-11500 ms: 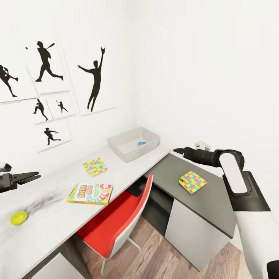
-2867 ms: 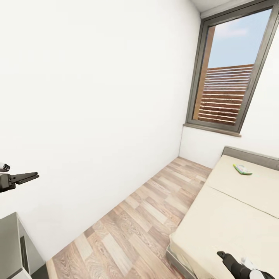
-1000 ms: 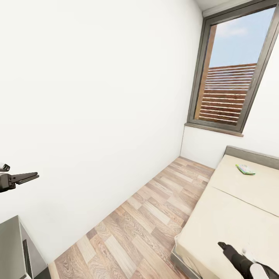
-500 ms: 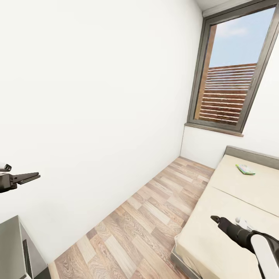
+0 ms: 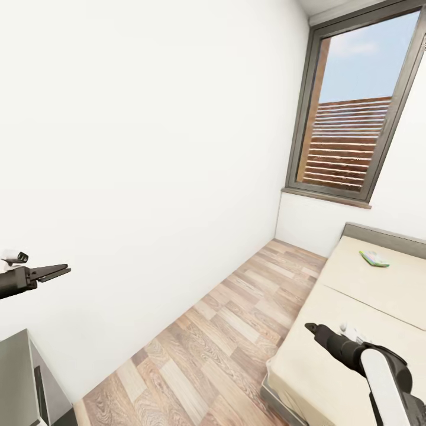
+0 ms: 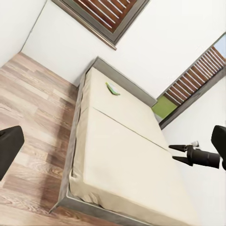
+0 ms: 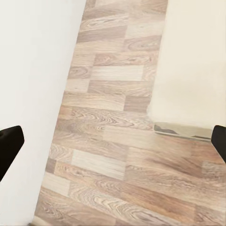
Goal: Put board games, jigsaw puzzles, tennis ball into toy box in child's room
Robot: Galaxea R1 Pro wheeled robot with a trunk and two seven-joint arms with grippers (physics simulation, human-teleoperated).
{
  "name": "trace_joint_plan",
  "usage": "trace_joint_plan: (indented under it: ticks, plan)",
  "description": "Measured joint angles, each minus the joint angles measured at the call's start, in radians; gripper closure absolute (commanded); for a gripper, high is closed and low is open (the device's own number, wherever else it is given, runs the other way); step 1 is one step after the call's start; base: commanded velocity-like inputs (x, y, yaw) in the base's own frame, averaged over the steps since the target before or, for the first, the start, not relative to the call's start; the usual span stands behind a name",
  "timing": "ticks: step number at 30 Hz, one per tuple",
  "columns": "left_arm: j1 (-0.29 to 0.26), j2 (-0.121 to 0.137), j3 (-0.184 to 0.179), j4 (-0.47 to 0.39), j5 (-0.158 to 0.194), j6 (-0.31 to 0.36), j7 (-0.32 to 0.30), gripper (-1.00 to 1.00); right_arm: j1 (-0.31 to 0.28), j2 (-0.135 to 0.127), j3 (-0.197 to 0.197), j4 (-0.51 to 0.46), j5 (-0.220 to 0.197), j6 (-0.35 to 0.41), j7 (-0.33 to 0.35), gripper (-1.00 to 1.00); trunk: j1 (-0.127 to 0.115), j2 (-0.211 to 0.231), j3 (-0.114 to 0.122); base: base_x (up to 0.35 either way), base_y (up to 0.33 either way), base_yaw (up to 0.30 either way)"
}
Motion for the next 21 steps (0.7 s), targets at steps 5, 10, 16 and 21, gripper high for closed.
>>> trace_joint_plan:
  ticks: [5,10,16,21]
  plan:
    - [-0.001,-0.007,0.0,0.0,0.0,0.0,0.0,-1.0,-0.005,0.0,0.01,-0.004,0.0,0.003,0.014,-1.0,0.0,0.0,0.0,0.0,0.0,-0.185]
    - [-0.001,-0.01,0.0,0.0,0.0,0.0,0.0,-1.0,-0.014,0.0,0.013,-0.005,0.0,0.004,0.035,-1.0,0.0,0.0,0.0,0.0,0.0,-0.253]
    - [-0.001,-0.013,-0.001,-0.001,0.001,0.0,0.0,-1.0,-0.017,-0.013,0.008,-0.006,-0.001,0.007,0.047,-1.0,0.0,0.0,0.0,0.0,0.0,-0.276]
    - [0.0,-0.037,-0.008,-0.002,0.0,0.0,0.0,-1.0,-0.018,-0.022,0.004,-0.006,-0.023,0.016,0.052,-1.0,0.0,0.0,0.0,0.0,0.0,-0.283]
